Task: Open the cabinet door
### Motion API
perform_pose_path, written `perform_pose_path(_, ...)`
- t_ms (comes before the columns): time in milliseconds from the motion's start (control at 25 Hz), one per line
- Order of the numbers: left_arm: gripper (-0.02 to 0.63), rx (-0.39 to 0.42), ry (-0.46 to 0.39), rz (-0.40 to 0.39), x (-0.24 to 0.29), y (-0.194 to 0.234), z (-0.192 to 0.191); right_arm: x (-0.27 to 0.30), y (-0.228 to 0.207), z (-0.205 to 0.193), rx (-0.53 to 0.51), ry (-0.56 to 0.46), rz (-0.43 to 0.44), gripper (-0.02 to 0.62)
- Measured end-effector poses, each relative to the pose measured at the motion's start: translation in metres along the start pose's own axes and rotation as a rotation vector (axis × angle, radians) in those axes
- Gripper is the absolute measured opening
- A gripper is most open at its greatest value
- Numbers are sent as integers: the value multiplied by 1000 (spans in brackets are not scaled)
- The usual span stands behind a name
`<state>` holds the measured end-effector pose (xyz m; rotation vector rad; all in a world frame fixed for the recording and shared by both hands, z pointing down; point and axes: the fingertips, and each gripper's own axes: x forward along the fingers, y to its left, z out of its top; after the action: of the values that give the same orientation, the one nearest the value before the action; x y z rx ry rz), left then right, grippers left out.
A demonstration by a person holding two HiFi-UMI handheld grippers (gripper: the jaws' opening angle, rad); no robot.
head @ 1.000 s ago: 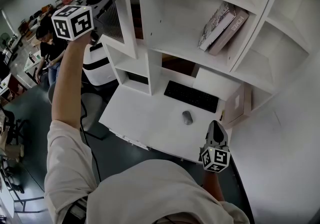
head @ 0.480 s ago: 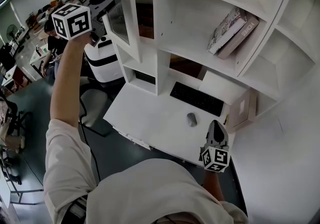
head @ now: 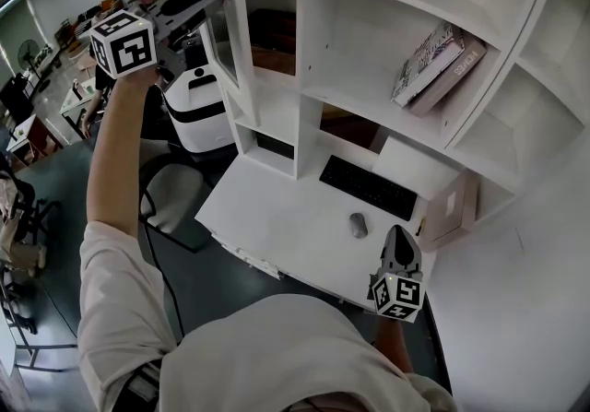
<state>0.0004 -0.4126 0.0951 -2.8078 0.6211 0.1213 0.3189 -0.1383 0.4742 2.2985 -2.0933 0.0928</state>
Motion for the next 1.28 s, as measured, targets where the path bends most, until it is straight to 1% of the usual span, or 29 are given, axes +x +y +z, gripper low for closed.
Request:
perform_pose_path(120, 67, 1, 4, -10, -7, 0, 1, 2, 4, 1, -3, -2, 5, 3)
perform_pose_path(320, 67, -18, -15, -48, -25, 2, 3, 4, 12, 1, -7, 1, 15, 3)
perform_pose_path(560, 67, -22, -23, -83, -40, 5, 4, 8, 20, 2, -12, 3, 28, 3)
perform_pose_path(800, 69, -26, -20, -116, -59, 9, 5, 9, 23, 2, -14, 8, 27, 3)
perform_pose_path(1280, 72, -9, -37, -158, -92, 22, 7, 18, 43, 3, -29, 17, 39, 3)
